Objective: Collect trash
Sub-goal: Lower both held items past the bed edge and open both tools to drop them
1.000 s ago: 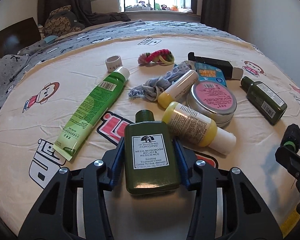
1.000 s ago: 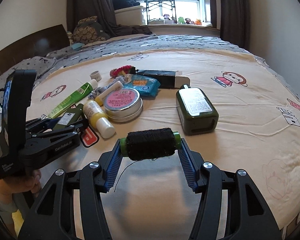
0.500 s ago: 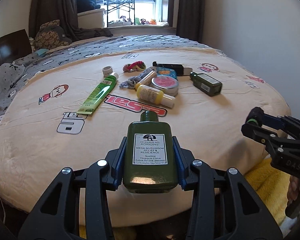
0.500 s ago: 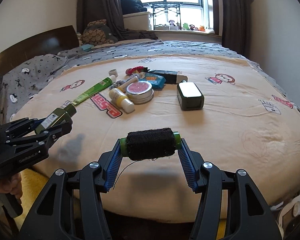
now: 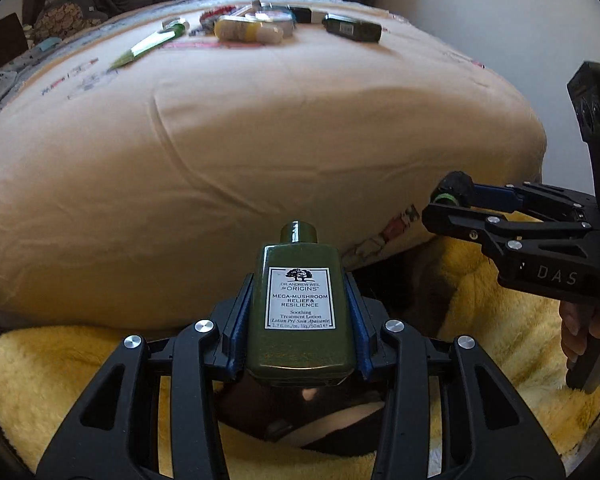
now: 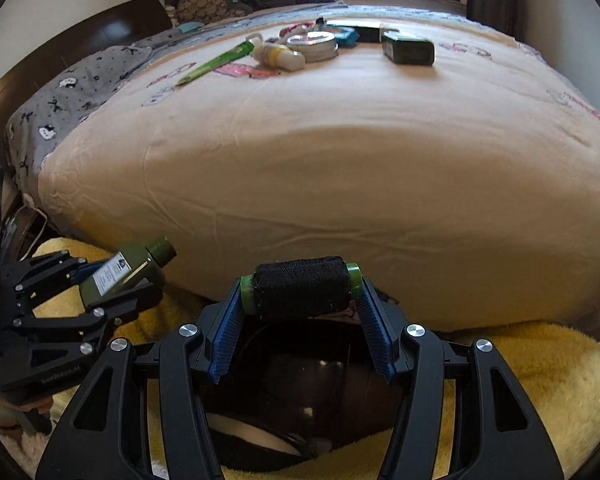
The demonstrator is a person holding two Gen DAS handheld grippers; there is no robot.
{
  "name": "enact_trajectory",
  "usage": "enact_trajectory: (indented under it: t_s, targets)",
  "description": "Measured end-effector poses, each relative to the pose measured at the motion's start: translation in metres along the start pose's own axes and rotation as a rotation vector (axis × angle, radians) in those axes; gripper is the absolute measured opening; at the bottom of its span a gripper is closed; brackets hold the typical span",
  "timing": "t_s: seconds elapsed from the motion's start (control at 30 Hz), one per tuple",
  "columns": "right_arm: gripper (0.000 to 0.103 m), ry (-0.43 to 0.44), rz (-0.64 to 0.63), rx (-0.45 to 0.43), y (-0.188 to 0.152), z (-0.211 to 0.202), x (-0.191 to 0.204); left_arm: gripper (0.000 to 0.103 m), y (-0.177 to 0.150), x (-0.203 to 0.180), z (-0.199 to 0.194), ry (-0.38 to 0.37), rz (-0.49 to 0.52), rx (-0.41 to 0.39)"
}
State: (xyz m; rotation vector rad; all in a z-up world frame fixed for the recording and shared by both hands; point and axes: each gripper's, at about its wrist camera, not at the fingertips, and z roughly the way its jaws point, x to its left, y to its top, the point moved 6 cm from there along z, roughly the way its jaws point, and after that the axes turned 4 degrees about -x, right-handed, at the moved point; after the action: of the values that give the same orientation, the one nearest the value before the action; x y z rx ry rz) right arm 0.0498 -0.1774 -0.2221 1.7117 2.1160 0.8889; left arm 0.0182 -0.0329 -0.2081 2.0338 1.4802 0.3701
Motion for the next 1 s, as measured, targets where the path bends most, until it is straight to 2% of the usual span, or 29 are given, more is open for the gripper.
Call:
enact_trajectory:
  t_s: [0.33, 0.47, 0.6, 0.67, 0.73, 0.8, 0.9, 1.0]
  targets:
    - [0.056, 0.033, 0.099, 0.241, -0.048, 0.07, -0.009, 0.04, -0.042, 0.002, 0.086, -0.085, -0.048, 0.264]
    - [0.057, 0.053, 0.139, 0.307, -0.063, 0.089, -0.013, 0.04, -0.054, 0.0, 0.105, -0.096, -0.042, 0.334]
    - [0.057, 0.039, 0.131, 0.311, -0.063, 0.094, -0.012, 0.04, -0.058, 0.002, 0.111, -0.085, -0.044, 0.354]
    - [0.059, 0.033, 0.125, 0.306, -0.061, 0.093, -0.01, 0.044, -0.063, -0.001, 0.11, -0.086, -0.052, 0.355]
    - [0.067, 0.026, 0.123, 0.304, -0.056, 0.094, -0.008, 0.05, -0.061, -0.001, 0.112, -0.083, -0.058, 0.348]
    - [0.07, 0.021, 0.124, 0.296, -0.053, 0.093, -0.009, 0.053, -0.06, -0.001, 0.109, -0.074, -0.061, 0.337]
    - [0.07, -0.002, 0.122, 0.251, -0.044, 0.082, -0.016, 0.055, -0.052, 0.003, 0.102, -0.054, -0.062, 0.302]
    - [0.07, -0.06, 0.092, 0.164, -0.025, 0.064, -0.021, 0.06, -0.04, 0.009, 0.083, -0.011, -0.047, 0.237]
